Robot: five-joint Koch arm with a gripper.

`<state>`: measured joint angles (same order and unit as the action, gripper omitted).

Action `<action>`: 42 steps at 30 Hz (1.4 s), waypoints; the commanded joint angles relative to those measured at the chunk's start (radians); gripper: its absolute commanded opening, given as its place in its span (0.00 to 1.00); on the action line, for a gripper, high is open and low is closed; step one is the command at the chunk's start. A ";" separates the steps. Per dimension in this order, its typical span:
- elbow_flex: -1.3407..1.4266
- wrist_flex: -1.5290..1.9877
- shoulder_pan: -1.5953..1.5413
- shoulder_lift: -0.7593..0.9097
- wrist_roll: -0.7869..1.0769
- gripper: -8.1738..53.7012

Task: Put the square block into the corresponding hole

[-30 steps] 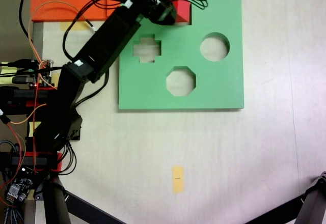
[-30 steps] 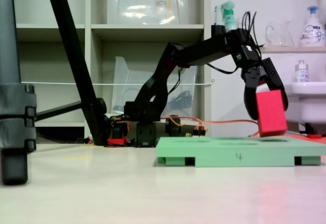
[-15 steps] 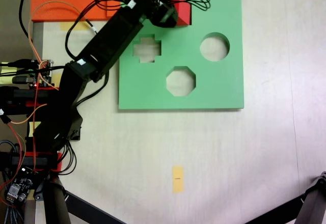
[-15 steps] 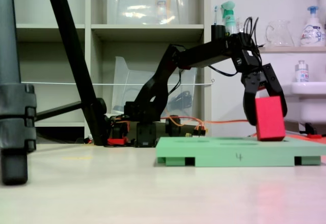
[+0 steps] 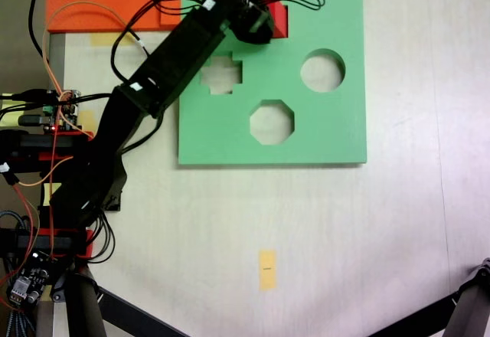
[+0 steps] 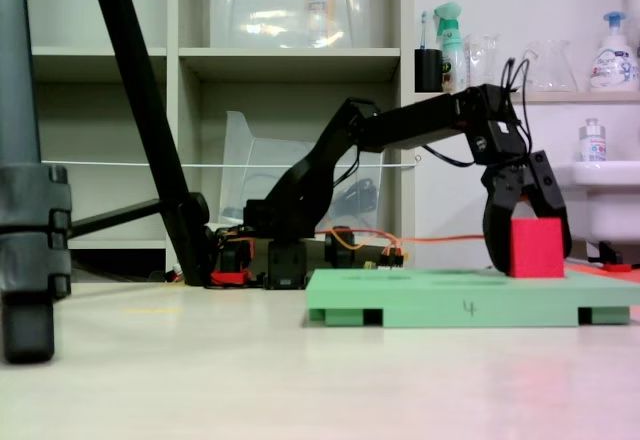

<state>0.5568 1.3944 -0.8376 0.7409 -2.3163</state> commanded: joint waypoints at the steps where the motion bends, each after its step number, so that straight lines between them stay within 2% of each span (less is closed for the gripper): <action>1: -0.051 0.011 -0.009 0.008 0.009 0.63; 4: -0.054 0.012 -0.014 0.002 0.005 0.83; 5: -0.060 0.012 -0.014 0.003 0.005 0.95; 6: -0.071 0.014 -0.015 0.006 0.002 0.97; 11: -0.089 0.074 -0.009 0.058 0.005 0.98; 13: -0.089 0.130 -0.008 0.123 0.018 0.97; 17: -0.086 0.295 0.009 0.330 0.186 0.97; 22: 0.071 0.359 0.179 0.660 0.630 0.97; 24: 0.106 0.359 0.261 0.727 0.821 0.97; 26: 0.143 0.350 0.354 0.781 1.100 0.97; 28: 0.206 0.304 0.436 0.813 1.270 0.96; 30: 0.359 0.187 0.500 0.877 1.411 0.96; 33: 0.902 -0.353 0.563 1.117 1.548 0.82; 35: 1.160 -0.594 0.634 1.218 1.652 0.76; 42: 1.753 -1.081 0.781 1.292 1.945 0.76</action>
<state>2.3056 0.5031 -0.0706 2.0003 -0.4387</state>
